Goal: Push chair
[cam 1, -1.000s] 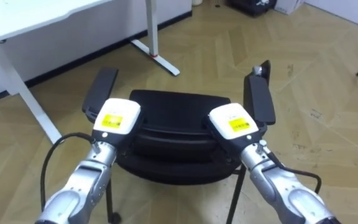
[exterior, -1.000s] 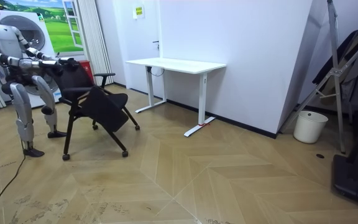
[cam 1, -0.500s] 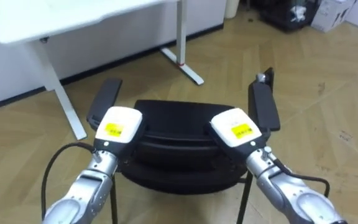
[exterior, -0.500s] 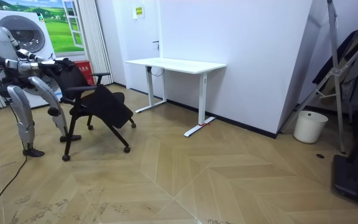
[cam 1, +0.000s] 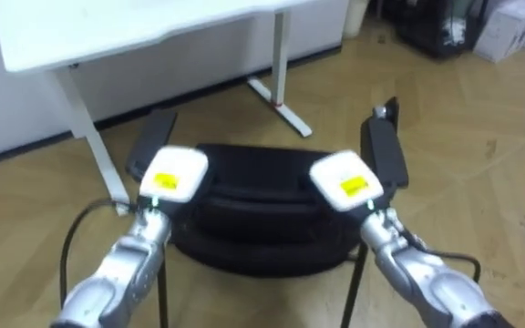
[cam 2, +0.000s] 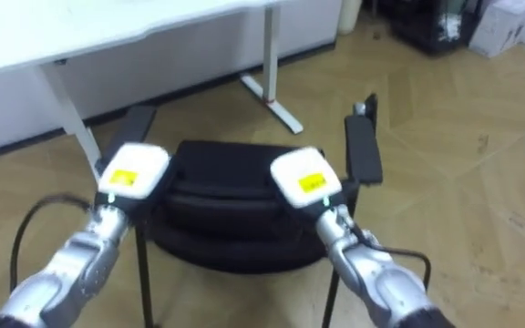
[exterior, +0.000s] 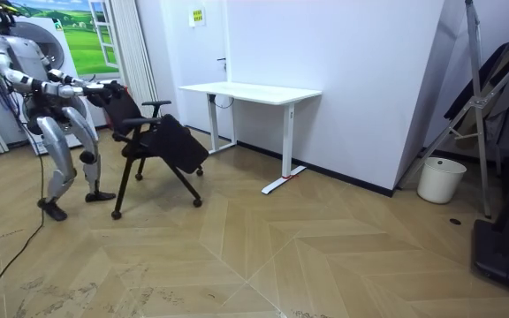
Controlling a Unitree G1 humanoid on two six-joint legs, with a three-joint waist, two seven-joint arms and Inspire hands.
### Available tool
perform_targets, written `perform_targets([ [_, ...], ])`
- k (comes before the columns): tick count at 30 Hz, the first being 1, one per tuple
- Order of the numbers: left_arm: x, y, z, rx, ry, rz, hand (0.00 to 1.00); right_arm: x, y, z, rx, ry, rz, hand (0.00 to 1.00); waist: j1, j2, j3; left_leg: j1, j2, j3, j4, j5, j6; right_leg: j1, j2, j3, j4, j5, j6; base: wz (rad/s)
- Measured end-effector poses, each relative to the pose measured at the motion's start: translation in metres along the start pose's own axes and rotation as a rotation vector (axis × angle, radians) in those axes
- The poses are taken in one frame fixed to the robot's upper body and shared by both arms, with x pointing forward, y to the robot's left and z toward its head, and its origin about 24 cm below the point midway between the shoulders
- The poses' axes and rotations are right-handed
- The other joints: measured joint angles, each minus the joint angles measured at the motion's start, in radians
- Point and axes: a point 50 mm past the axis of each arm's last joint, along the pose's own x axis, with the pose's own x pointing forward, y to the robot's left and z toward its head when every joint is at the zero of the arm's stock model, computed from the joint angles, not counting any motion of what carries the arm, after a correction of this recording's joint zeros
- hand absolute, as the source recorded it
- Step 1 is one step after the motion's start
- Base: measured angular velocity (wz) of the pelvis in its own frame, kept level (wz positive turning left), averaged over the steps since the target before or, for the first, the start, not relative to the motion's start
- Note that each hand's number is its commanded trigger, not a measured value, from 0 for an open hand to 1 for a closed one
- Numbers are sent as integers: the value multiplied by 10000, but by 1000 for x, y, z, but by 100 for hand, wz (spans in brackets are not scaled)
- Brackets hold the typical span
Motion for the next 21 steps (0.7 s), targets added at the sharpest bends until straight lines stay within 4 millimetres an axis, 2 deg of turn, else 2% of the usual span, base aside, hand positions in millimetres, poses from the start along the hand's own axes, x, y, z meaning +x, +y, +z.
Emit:
perform_targets([
  [1,0,0,-1,32,1,10,100,1,0,2,11,-5,-21,100,-13,25,-17,43,4,-109,-56,-6,10,-258,126,-14,-160,-162,4,15],
  [2,0,2,-4,115,-4,9,100,1,1,3,36,-13,10,100,-67,65,-26,180,-5,-326,-194,-12,17,-702,394,-9,-686,-311,79,45],
  [4,-2,0,-5,101,-44,-55,100,0,3,6,89,-94,58,100,-106,27,-47,507,-42,-561,-478,-45,20,-1203,847,280,-2158,-312,69,44],
  [5,-2,-2,-5,99,-40,-114,100,0,5,7,153,-87,118,100,-187,6,-46,706,-50,-623,-556,-148,-11,-1351,1040,309,-3484,-192,65,38],
  [6,-4,-4,-6,89,-7,-214,100,0,7,9,205,-103,204,100,-267,-62,-96,902,-116,-748,-557,-309,-34,-1303,1162,322,-4978,154,2,44],
  [7,-4,-4,-7,81,8,-249,100,0,8,9,211,-119,231,100,-339,-100,-112,1004,-195,-866,-543,-393,-42,-1262,1178,334,-5625,275,-5,60],
  [8,-4,-7,-5,-18,61,-326,100,0,8,6,142,-87,316,100,-492,-107,-136,1202,-225,-1059,-484,-575,-89,-1025,1341,443,-6580,189,-37,60],
  [9,-4,-10,-1,-99,154,-355,100,-1,9,2,60,-119,421,100,-543,-42,-167,1395,-136,-1166,-501,-753,-159,-917,1438,506,-6885,229,-249,47],
  [10,-4,-10,-1,-114,235,-324,100,0,7,2,19,-159,355,100,-524,-12,-174,1461,-76,-1186,-493,-837,-197,-821,1534,522,-6970,359,-290,16],
  [11,-6,-10,-4,-192,282,-311,100,3,3,3,-122,-296,304,100,-498,36,-193,1581,-51,-1216,-486,-995,-286,-676,1615,543,-7150,920,-427,11],
  [12,-6,-11,-3,-250,322,-294,100,3,3,3,-147,-311,329,100,-441,-14,-192,1749,-2,-1330,-474,-1189,-365,-603,1657,507,-7081,1227,-576,15],
  [13,-6,-11,-3,-241,324,-285,100,3,3,3,-148,-320,331,100,-396,-1,-207,1849,63,-1351,-476,-1285,-429,-551,1707,486,-7016,1277,-629,13],
  [14,-7,-10,-4,-236,341,-239,100,4,1,4,-147,-342,352,100,-263,19,-260,1979,230,-1353,-476,-1487,-556,-512,1882,525,-6866,1290,-657,0],
  [15,-6,-7,-6,-193,338,-111,100,6,-1,5,-161,-370,264,100,-136,25,-272,2089,418,-1308,-447,-1655,-769,-456,2058,514,-6670,1228,-784,0],
  [16,-6,-5,-7,-173,361,-35,100,7,-3,5,-182,-397,195,100,-119,27,-272,2118,530,-1296,-344,-1717,-829,-440,2153,506,-6566,1182,-878,17],
  [17,-5,-3,-9,-136,382,23,100,9,-5,5,-166,-385,167,100,-109,54,-286,2106,790,-930,117,-1887,-1081,-333,2331,439,-6339,933,-1040,31],
  [18,-5,-3,-9,-96,398,0,100,11,-4,6,-126,-359,242,100,-107,17,-261,1985,1078,-378,991,-1924,-1163,-134,2427,333,-6162,590,-1133,34],
  [19,-5,-3,-9,-92,394,-11,100,11,-3,6,-102,-354,299,100,-106,4,-259,1870,1236,-191,1510,-1887,-1216,-42,2467,268,-6113,441,-1173,24],
  [20,-7,-4,-9,-91,403,-40,100,10,-2,7,-72,-393,379,100,-54,0,-255,1600,1426,-162,2602,-1706,-1451,199,2548,225,-5976,111,-1216,8],
  [21,-9,-6,-9,-132,446,-93,100,10,-1,7,-43,-447,426,100,43,-6,-248,1312,1562,-185,3563,-1306,-1570,404,2582,262,-5834,-80,-1290,0],
])
